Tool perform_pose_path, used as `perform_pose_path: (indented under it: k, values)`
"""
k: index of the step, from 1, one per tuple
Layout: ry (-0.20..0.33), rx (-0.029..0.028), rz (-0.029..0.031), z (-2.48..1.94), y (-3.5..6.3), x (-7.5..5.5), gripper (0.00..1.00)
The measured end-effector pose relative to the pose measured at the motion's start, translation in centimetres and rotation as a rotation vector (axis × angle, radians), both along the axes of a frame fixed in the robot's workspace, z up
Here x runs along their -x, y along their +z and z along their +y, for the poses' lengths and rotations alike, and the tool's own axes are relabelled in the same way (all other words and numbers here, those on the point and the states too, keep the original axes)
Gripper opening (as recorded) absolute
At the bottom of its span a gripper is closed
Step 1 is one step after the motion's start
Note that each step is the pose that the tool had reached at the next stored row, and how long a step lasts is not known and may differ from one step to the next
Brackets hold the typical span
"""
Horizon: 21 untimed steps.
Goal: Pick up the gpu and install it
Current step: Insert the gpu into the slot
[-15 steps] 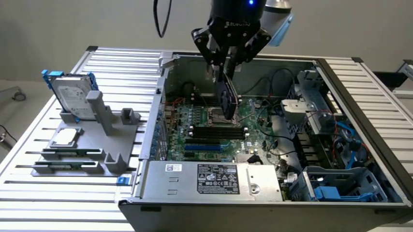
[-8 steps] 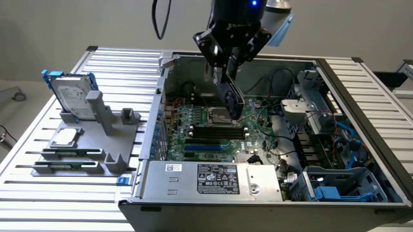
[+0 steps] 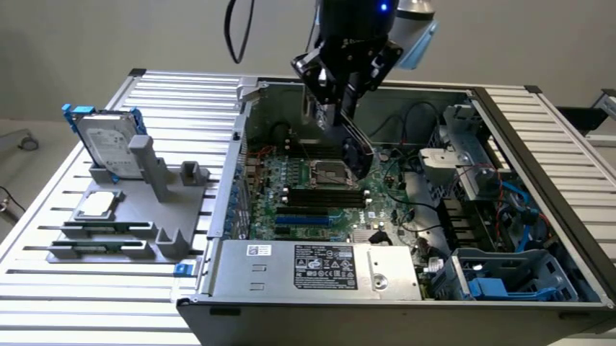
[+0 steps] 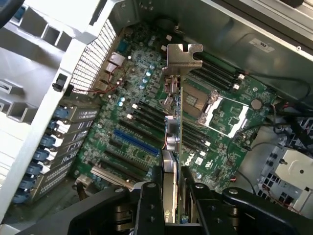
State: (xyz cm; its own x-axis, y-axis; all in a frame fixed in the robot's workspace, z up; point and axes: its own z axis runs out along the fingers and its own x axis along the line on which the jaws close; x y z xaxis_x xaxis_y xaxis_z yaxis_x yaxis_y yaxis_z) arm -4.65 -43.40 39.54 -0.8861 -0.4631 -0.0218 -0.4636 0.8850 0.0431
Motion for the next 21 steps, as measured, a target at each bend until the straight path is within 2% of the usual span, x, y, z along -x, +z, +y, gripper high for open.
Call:
perform_pose_path:
  k: [7, 21]
  values:
    - [0.126, -0.0051, -0.0068, 0.00, -0.44, 0.0, 0.26]
    - [0.381, -0.0102, -0.0089, 0.00, -1.55, 0.0, 0.26]
